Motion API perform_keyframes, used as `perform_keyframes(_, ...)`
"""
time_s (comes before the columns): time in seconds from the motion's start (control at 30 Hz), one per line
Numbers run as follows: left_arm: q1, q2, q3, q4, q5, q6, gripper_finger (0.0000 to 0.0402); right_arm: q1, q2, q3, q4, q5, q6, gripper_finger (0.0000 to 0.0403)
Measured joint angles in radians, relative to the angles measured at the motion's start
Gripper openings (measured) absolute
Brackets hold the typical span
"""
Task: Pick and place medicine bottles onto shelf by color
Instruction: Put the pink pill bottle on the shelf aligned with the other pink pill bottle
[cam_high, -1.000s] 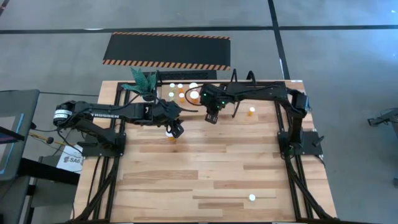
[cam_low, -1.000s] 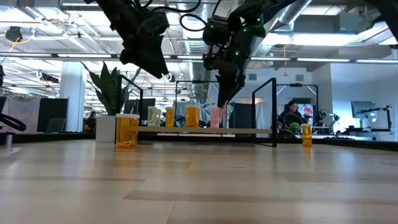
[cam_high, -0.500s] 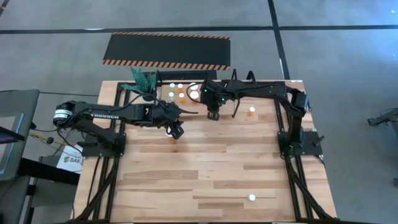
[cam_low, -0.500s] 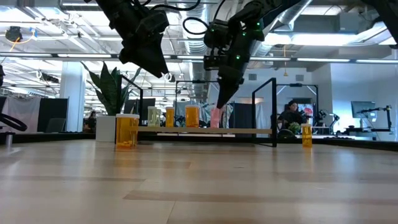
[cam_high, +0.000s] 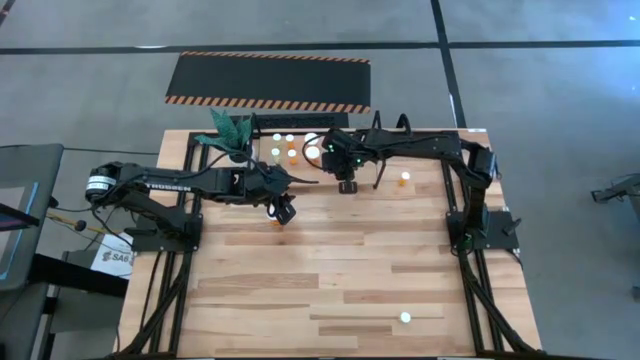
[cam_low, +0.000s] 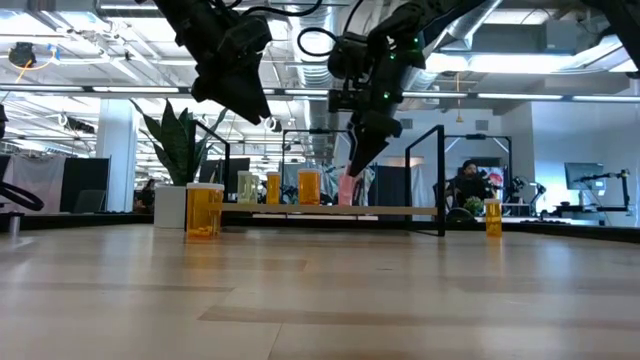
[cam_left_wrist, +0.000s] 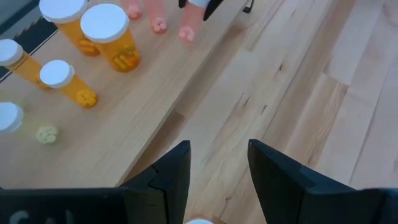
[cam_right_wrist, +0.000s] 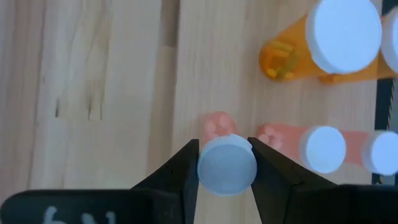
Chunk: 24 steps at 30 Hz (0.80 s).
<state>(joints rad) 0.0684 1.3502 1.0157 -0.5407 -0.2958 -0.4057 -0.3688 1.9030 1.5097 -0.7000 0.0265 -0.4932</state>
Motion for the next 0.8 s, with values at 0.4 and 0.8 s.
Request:
perform_keyframes(0.4,-0.03,0.0,0.0,-0.001,0.001,0.0,0.0147,0.002,0.026,0.001,0.013,-0.002,-0.028,0.0143)
perform_keyframes(0.8,-0.031,0.0,0.0,-0.003,-0.005,0.0,0.0147,0.002,0.033,0.0,-0.04,-0.001,-0.03,0.0142)
